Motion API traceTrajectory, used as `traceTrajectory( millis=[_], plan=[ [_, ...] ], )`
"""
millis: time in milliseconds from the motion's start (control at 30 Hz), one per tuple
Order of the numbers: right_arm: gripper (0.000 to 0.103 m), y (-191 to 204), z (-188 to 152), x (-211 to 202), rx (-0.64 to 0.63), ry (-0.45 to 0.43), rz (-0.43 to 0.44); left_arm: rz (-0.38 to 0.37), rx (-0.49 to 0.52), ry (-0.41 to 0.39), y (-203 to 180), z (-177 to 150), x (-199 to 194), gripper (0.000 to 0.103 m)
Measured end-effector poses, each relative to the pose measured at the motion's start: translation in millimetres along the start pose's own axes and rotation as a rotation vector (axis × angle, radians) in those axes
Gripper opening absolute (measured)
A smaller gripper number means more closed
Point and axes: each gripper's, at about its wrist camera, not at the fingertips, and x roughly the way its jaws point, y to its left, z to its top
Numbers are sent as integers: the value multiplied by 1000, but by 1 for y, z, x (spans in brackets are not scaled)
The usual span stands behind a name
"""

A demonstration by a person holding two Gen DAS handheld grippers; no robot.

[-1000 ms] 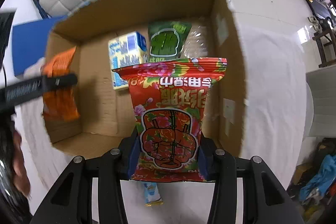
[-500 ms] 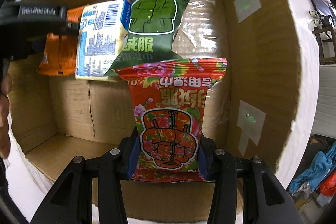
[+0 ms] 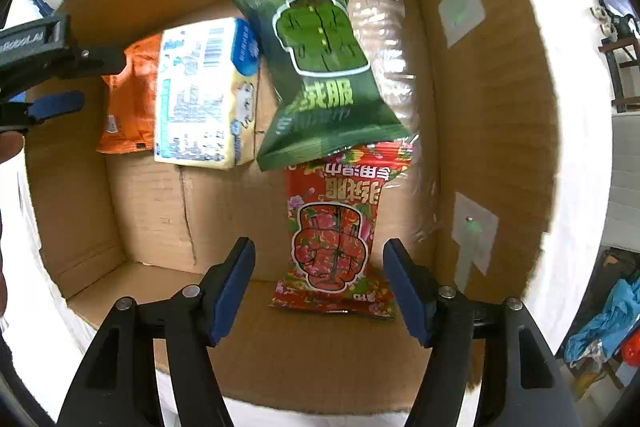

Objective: Organize soft objects
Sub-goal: 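Lift both bags into the box and open both grippers to drop them, then grasp the lilac cloth with the left gripper while the right grasps the blue Nestle sachet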

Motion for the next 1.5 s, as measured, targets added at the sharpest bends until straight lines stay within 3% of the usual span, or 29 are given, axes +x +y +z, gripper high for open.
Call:
traceTrajectory(
  millis=[100,200,300,433,733,1000,1300,1500],
  plan=[
    [77,12,1,-16,-19,-25,-10,4,26,-36,-4,-12,-17,80],
    [82,23,2,-30,-36,-51,-18,22,62,-79,-8,-33,-33,92],
    [95,27,-4,-37,-53,-91,-34,22,82,-142,-7,-52,-49,101],
    [103,30,-15,-55,-67,-148,-50,27,104,-236,-10,-84,-73,101],
    [103,19,-58,-96,-68,-270,-53,62,143,-371,-16,-149,-115,101],
    [103,24,-106,-136,-79,-384,-56,40,95,-482,-9,-201,-155,101],
    [103,25,-145,-157,-77,-407,-7,29,80,-513,-2,-236,-174,101],
    [103,20,-163,-91,-76,-240,16,162,91,-415,21,-254,-128,101]
  ],
)
